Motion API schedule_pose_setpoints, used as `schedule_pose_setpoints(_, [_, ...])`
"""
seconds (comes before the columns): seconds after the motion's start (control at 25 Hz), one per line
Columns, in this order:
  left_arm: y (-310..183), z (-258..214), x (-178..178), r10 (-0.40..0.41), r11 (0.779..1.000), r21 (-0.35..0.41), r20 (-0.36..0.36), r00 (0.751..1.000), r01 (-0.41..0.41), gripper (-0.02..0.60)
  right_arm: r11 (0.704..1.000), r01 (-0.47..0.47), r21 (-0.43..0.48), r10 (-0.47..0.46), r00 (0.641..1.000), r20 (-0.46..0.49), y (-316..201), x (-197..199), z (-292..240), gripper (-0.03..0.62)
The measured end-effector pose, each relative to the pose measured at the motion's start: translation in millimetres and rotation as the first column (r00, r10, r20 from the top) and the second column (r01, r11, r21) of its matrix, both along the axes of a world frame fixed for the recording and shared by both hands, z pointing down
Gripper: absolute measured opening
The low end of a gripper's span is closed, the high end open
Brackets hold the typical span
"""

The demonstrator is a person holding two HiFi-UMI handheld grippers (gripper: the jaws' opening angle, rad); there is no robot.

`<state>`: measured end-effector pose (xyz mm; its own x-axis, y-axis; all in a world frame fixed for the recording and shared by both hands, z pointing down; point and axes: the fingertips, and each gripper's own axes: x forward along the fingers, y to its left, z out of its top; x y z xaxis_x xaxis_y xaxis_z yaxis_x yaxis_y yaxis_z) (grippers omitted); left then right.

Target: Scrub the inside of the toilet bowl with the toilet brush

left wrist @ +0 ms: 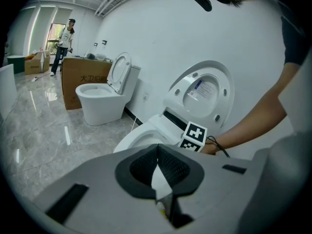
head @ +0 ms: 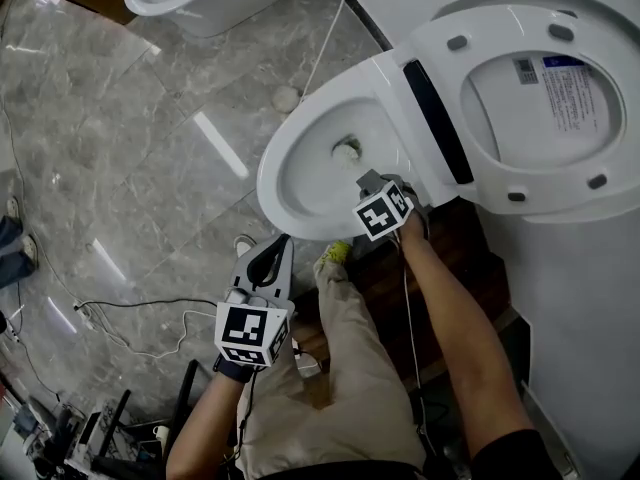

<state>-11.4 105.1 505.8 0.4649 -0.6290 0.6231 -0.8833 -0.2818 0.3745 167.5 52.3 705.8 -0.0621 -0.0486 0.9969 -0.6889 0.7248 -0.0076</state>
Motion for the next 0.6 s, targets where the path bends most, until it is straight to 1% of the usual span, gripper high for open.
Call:
schedule_pose_setpoints(0.12, [-2.9,-11.2,1.6,-0.001,1.000,0.004,0.002,1.000,0.001,0.011,1.000,-0.029,-0.006,0.030,0.999,0.026,7.7,6.0,-23.7,0.149])
schedule_pose_setpoints(0.24, [-2.1,-32.0,0.2,0.003,1.000,0.008,0.012,1.000,-0.003,0.012,0.998,-0.051,-0.022,0.052,0.998,0.036,23.7,10.4,-49.1,0.149])
schedule_pose_setpoints(0.36, [-6.7,-64.3,-2.4,0.042,0.998,0.035,0.033,0.999,-0.043,0.011,0.996,-0.085,-0.019,0.085,0.996,0.031,33.5,16.9,-83.6,0.149])
schedule_pose_setpoints(0.44, [-7.0,-88.6,-5.1,0.076,0.996,0.052,0.051,0.996,-0.078,0.011,0.994,-0.110,-0.021,0.111,0.993,0.045,40.5,19.3,-113.5,0.149])
schedule_pose_setpoints(0.6, [-7.3,-138.6,-11.5,0.132,0.986,0.086,0.087,0.987,-0.140,0.012,0.978,-0.204,-0.043,0.207,0.974,0.091,52.7,23.5,-182.3,0.149])
